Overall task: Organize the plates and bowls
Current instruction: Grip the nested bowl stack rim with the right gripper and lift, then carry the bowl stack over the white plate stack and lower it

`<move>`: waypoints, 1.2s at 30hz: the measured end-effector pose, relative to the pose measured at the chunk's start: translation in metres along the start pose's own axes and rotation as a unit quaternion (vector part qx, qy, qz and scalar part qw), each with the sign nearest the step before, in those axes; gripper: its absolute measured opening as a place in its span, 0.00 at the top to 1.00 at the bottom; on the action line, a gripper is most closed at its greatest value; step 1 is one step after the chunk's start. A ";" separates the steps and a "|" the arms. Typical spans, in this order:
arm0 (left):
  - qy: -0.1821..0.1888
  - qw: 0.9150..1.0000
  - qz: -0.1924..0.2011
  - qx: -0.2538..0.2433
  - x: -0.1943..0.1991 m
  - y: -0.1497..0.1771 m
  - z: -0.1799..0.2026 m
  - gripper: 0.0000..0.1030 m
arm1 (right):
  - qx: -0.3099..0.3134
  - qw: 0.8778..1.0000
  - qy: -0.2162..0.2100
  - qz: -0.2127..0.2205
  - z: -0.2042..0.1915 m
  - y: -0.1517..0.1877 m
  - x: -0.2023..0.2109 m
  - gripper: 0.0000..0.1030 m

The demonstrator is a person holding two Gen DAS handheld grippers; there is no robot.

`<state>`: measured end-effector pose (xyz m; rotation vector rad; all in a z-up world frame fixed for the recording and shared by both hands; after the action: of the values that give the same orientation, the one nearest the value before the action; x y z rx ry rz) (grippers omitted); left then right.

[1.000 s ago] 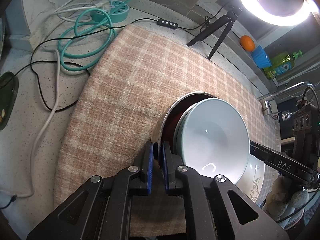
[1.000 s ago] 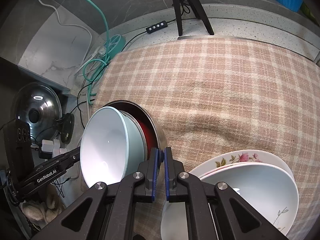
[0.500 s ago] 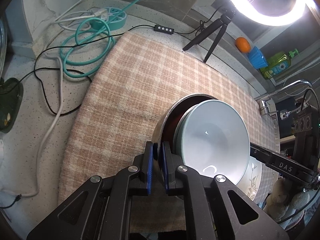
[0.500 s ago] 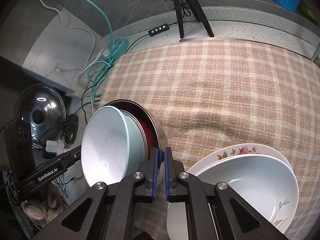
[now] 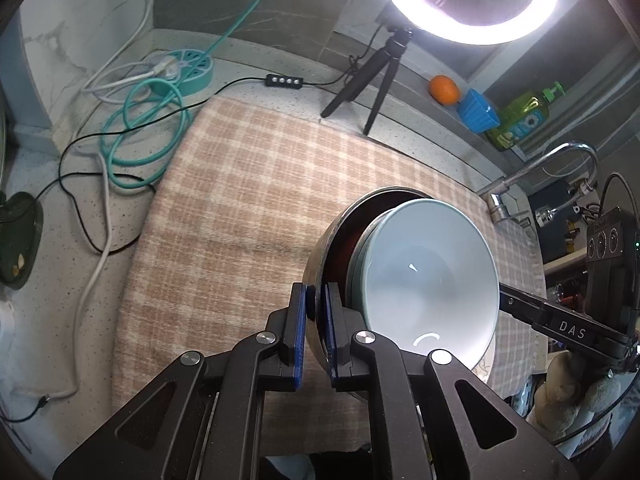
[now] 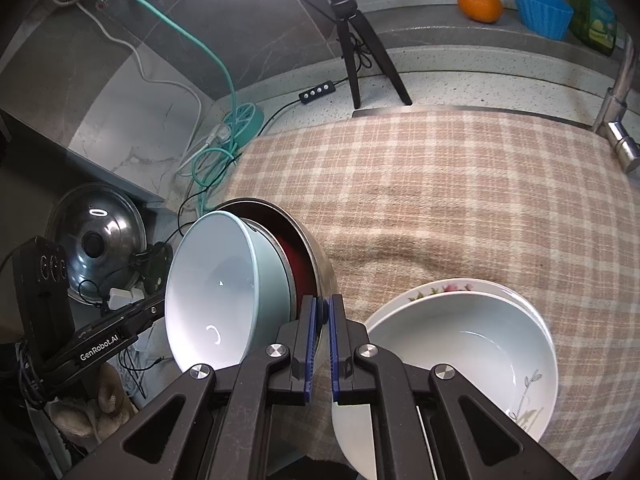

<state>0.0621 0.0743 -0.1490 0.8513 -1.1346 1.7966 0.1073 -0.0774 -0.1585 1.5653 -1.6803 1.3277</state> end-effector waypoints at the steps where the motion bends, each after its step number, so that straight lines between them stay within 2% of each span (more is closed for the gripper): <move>1: 0.002 1.000 0.000 -0.005 0.001 0.000 0.004 0.93 | -0.002 1.000 0.001 0.003 0.002 0.001 0.004 0.94; 10: 0.023 0.999 -0.009 -0.041 -0.003 0.009 0.044 0.93 | -0.024 0.999 0.014 0.020 0.030 0.014 0.035 0.94; 20: 0.044 0.994 -0.044 -0.088 -0.025 0.026 0.089 0.93 | -0.071 0.996 0.037 0.033 0.075 0.037 0.066 0.94; 26: 0.051 0.990 -0.066 -0.117 -0.039 0.043 0.112 0.93 | -0.099 0.993 0.050 0.037 0.101 0.053 0.075 0.94; 36: 0.049 0.985 -0.086 -0.143 -0.051 0.054 0.129 0.93 | -0.132 0.989 0.058 0.032 0.128 0.075 0.077 0.94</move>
<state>0.0498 -0.0733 -0.1660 0.6619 -1.1827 1.4736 0.0522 -0.2350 -0.1692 1.2688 -1.7640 1.1492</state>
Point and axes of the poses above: each gripper's, at about its wrist camera, not at the fingertips, and x roughly against the way its jaws point, z to its right, y to its underside, the point moved 9 cm from there along -x, roughly the way its jaws point
